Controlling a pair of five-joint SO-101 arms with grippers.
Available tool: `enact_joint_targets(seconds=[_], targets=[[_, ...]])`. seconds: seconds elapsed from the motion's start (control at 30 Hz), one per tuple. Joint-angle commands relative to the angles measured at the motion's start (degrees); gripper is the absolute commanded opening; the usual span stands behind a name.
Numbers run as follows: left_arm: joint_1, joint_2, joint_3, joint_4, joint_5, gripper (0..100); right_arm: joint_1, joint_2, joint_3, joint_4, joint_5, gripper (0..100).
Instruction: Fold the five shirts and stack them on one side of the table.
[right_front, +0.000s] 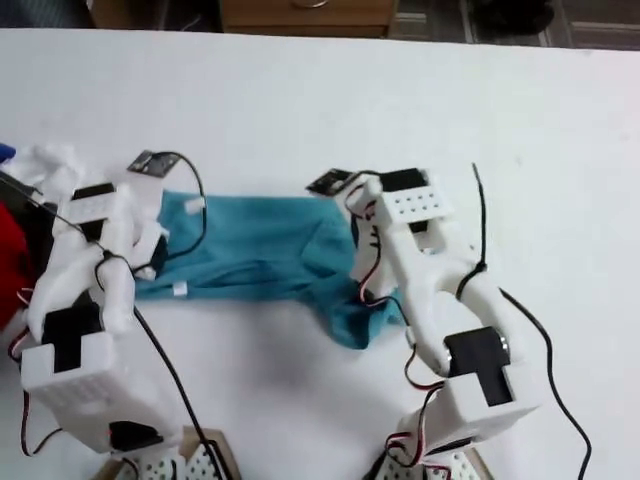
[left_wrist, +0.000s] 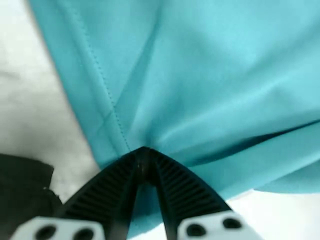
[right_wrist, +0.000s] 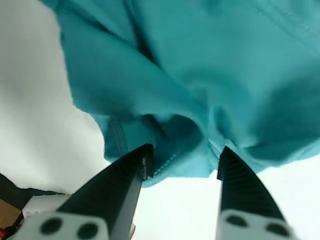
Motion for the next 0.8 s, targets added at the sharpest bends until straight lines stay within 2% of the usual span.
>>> enact_joint_targets(seconds=[0.0,0.27,0.57,0.77], targets=[[-0.2,0.6,0.0,-2.8,-0.1,3,2.8,-3.4,-0.6,-0.4,3.3,19.4],[-0.2,0.6,0.0,-2.8,-0.1,3,8.6,-3.4,-1.1,-3.2,6.8,1.0],[-0.2,0.6,0.0,-2.8,-0.1,3,10.3,-2.7,-14.4,-3.7,6.7,1.9],[-0.2,0.6,0.0,-2.8,-0.1,3,10.4,3.8,-19.7,-8.7,6.8,1.9]])
